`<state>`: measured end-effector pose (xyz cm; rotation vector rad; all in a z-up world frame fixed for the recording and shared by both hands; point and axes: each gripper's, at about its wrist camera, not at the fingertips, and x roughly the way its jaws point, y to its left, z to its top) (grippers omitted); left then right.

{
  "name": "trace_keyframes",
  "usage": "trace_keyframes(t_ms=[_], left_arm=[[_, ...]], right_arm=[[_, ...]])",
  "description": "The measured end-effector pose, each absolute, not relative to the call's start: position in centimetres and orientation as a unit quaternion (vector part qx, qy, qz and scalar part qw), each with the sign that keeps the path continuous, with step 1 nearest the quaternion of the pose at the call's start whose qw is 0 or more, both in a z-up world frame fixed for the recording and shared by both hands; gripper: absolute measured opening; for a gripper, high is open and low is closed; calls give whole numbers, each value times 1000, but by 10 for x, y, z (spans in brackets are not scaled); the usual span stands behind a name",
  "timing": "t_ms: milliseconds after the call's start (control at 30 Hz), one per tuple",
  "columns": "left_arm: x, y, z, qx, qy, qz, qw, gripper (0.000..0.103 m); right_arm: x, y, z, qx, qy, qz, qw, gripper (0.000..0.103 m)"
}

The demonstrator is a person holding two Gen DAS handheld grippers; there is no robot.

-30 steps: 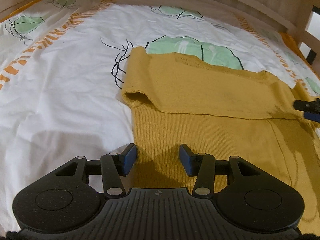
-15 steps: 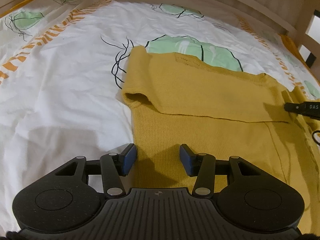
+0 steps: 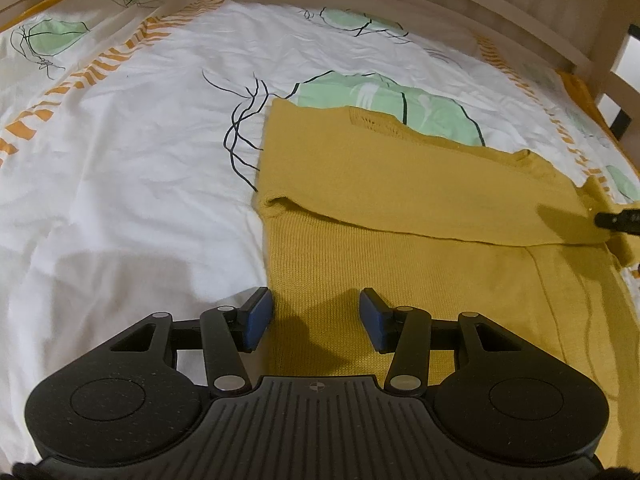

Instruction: Fold small clothes

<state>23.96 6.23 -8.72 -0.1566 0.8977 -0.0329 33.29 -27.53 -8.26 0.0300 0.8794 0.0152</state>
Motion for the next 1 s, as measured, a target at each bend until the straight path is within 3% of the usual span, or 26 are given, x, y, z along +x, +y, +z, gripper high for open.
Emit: trace_keyframes(t_ms=[200, 267, 300, 367, 433, 533, 767, 1000], left_arm=[[239, 60, -90, -67, 433, -17, 899, 51], [240, 57, -91, -63, 434, -29, 898, 65], [241, 54, -92, -56, 436, -35, 898, 68], [241, 48, -92, -40, 437, -37, 898, 70], [238, 45, -91, -33, 433, -34, 900, 70], [236, 44, -92, -47, 427, -23, 903, 70], [235, 46, -90, -97, 415, -6, 905, 70], [242, 38, -71, -156, 415, -3, 896, 69]], right_arm=[[331, -279, -102, 27, 440, 4, 898, 15], [329, -283, -101, 44, 438, 11, 898, 22], [327, -286, -99, 51, 436, 15, 898, 26], [321, -293, -94, 71, 430, 31, 900, 52], [313, -301, -89, 94, 422, 48, 901, 63], [301, -314, -80, 112, 414, 61, 901, 64], [287, -366, -67, 152, 400, 37, 903, 82], [292, -429, -76, 183, 396, -27, 899, 83]])
